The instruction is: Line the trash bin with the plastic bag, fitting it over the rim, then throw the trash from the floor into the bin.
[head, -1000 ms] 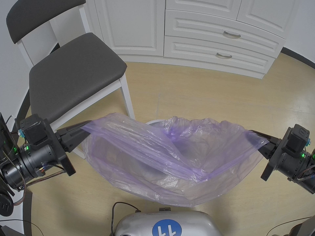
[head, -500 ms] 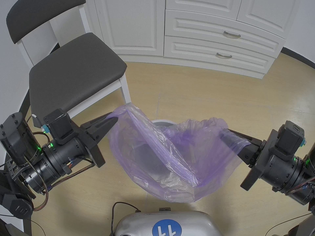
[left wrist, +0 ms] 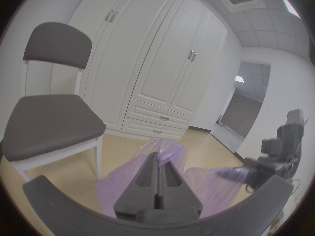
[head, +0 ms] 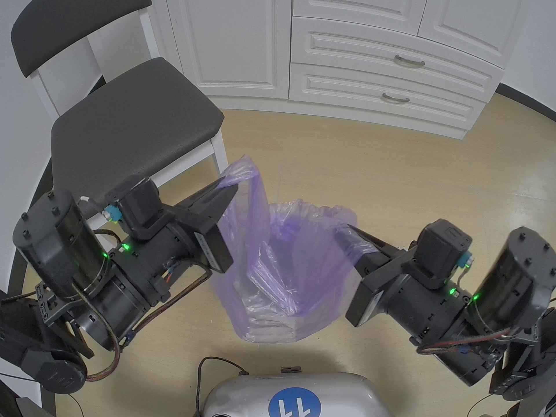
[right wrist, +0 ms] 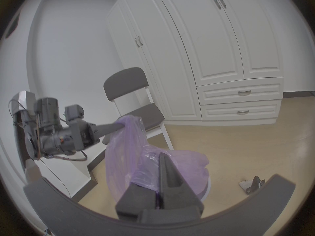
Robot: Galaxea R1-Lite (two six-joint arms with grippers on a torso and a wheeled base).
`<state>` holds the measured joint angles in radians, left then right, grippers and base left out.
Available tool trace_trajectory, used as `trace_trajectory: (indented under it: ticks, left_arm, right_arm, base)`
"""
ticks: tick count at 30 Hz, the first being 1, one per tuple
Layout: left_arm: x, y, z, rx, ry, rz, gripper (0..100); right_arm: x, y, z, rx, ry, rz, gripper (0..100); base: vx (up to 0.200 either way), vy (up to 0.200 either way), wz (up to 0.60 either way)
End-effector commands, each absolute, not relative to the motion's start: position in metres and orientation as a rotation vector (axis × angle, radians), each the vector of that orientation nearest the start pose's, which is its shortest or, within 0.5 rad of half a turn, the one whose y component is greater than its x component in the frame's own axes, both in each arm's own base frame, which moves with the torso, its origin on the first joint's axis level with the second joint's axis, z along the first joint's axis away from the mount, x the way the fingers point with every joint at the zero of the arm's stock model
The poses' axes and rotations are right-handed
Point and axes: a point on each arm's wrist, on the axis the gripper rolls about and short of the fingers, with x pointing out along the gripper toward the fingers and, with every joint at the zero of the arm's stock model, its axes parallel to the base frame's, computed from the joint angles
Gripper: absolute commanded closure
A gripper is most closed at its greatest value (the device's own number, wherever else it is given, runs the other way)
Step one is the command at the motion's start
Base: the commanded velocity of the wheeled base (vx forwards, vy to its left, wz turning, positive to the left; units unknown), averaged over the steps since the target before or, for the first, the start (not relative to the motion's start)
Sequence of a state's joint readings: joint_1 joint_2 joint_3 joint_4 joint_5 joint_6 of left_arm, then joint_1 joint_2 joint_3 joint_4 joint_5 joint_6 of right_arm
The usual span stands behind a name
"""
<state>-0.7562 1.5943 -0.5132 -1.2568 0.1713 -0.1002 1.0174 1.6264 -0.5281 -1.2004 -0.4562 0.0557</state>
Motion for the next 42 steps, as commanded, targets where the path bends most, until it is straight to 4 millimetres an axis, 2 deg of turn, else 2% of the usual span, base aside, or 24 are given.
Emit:
trace_trajectory:
  ticks: [1, 4, 7, 17, 19, 22, 23, 24, 25, 26, 27, 31, 34, 36, 42]
  left_arm:
    - [0.201, -0.189, 0.194, -0.237, -0.094, -0.604, 100]
    - [0.208, -0.197, 0.193, -0.283, -0.083, -0.607, 100]
    - [0.215, -0.207, 0.181, -0.29, -0.039, -0.613, 100]
    - [0.231, -0.227, 0.155, -0.282, 0.035, -0.615, 100]
    - [0.237, -0.233, 0.144, -0.314, 0.075, -0.61, 100]
    - [0.245, -0.238, 0.135, -0.325, 0.099, -0.602, 100]
    - [0.253, -0.243, 0.127, -0.336, 0.115, -0.592, 100]
    - [0.253, -0.243, 0.127, -0.336, 0.115, -0.592, 100]
    - [0.268, -0.245, 0.116, -0.351, 0.132, -0.563, 100]
    - [0.27, -0.245, 0.114, -0.353, 0.135, -0.56, 100]
    - [0.284, -0.246, 0.105, -0.379, 0.146, -0.533, 100]
    - [0.313, -0.25, 0.085, -0.462, 0.163, -0.457, 100]
    - [0.33, -0.246, 0.073, -0.469, 0.166, -0.419, 100]
    - [0.334, -0.246, 0.068, -0.479, 0.172, -0.411, 100]
    - [0.333, -0.25, 0.066, -0.501, 0.18, -0.418, 100]
  right_arm:
    - [0.164, 0.228, 0.169, 0.081, -0.012, 0.525, 100]
    - [0.174, 0.23, 0.165, 0.081, -0.001, 0.502, 100]
    - [0.187, 0.232, 0.161, 0.101, 0.011, 0.467, 100]
    - [0.207, 0.228, 0.148, 0.08, 0.04, 0.413, 100]
    - [0.22, 0.226, 0.143, 0.08, 0.048, 0.379, 100]
    - [0.226, 0.224, 0.139, 0.09, 0.059, 0.364, 100]
    - [0.234, 0.222, 0.133, 0.092, 0.076, 0.352, 100]
    - [0.234, 0.222, 0.133, 0.092, 0.076, 0.352, 100]
    - [0.249, 0.22, 0.124, 0.092, 0.092, 0.335, 100]
    - [0.251, 0.22, 0.123, 0.092, 0.095, 0.333, 100]
    - [0.262, 0.219, 0.117, 0.102, 0.101, 0.314, 100]
    - [0.28, 0.224, 0.106, 0.161, 0.125, 0.306, 100]
    - [0.287, 0.223, 0.096, 0.161, 0.146, 0.311, 100]
    - [0.289, 0.222, 0.094, 0.159, 0.149, 0.306, 100]
    - [0.287, 0.219, 0.101, 0.165, 0.136, 0.306, 100]
  base:
    - [0.0, 0.0, 0.0]
    - [0.0, 0.0, 0.0]
    - [0.0, 0.0, 0.0]
    - [0.0, 0.0, 0.0]
    - [0.0, 0.0, 0.0]
    - [0.0, 0.0, 0.0]
    - [0.0, 0.0, 0.0]
    - [0.0, 0.0, 0.0]
    - [0.0, 0.0, 0.0]
    - [0.0, 0.0, 0.0]
    - [0.0, 0.0, 0.0]
    - [0.0, 0.0, 0.0]
    - [0.0, 0.0, 0.0]
    - [0.0, 0.0, 0.0]
    - [0.0, 0.0, 0.0]
